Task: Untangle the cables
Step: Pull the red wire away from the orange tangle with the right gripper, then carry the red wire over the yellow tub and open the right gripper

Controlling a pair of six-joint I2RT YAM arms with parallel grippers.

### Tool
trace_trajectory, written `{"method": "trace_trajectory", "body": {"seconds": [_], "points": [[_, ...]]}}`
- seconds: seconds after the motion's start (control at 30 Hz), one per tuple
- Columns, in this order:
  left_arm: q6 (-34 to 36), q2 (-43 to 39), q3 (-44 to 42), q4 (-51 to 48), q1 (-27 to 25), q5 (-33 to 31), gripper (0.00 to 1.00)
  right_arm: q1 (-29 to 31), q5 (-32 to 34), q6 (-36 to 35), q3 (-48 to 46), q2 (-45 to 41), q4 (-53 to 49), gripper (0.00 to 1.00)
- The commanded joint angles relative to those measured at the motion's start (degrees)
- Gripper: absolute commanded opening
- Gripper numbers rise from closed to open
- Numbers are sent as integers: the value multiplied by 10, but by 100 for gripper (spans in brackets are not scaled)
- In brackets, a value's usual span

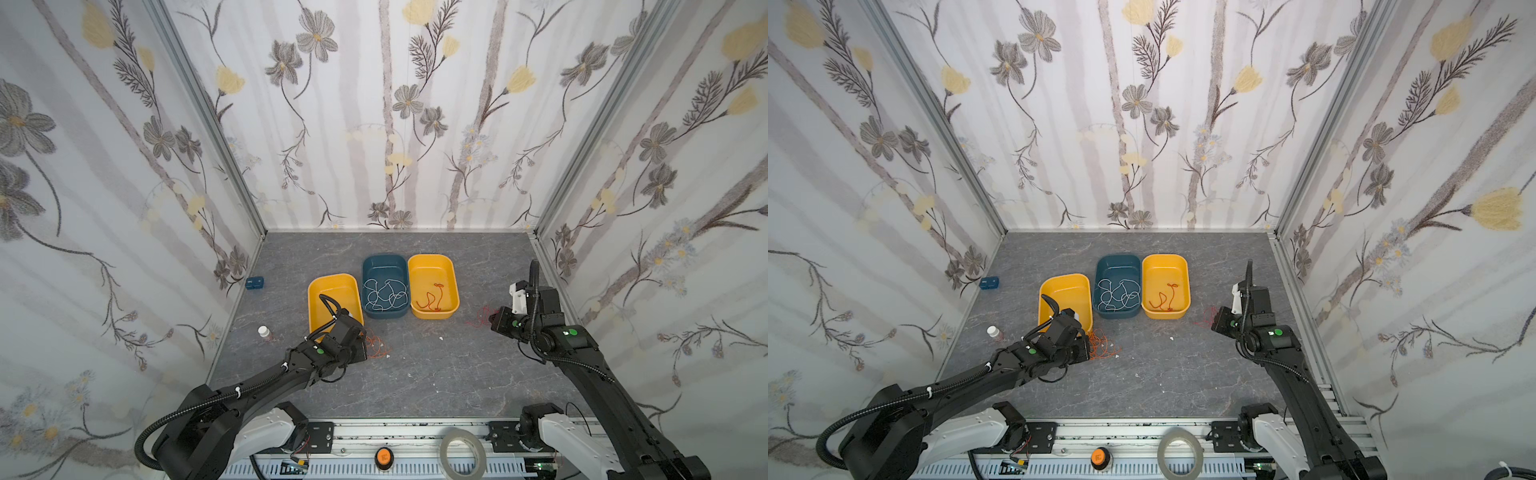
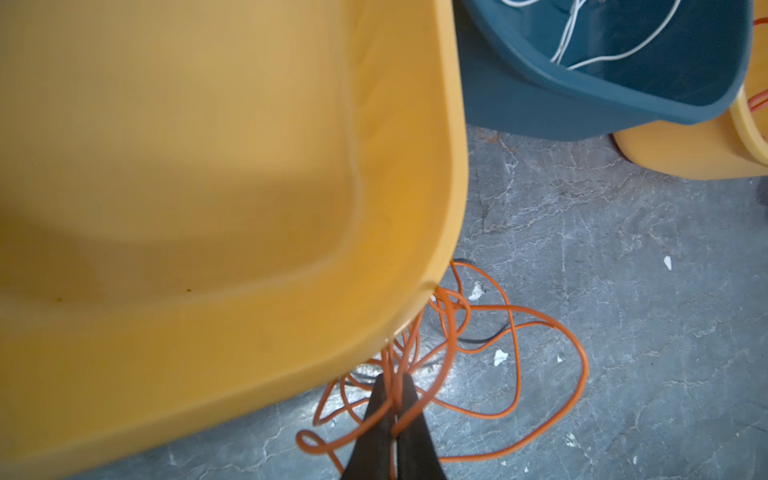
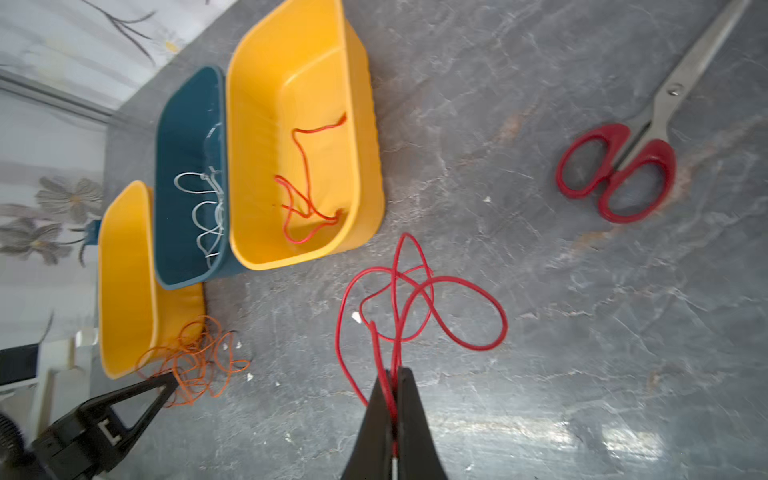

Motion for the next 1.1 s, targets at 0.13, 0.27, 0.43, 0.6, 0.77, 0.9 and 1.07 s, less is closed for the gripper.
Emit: {"method": "trace_trajectory", "body": {"seconds": [0.13,0.27,0.43,0.6,0.77,0.9,1.07], "points": [[14,8,-3,72,-5,48,1,47,-27,-4,71,56,51,0],[15,12,-1,85,-15,54,1,71,-21,-13,124,111,74,0],[29,21,1,112,-32,76,2,88,-17,-29,182,199,93,2],[38,30,11,115,-44,78,2,108,4,-50,240,287,98,2],[38,36,11,125,-55,80,3,117,38,-64,271,349,107,3],[38,43,10,131,-60,78,3,121,58,-90,304,402,107,4],[36,57,13,139,-65,80,3,128,73,-131,364,473,76,5]]}}
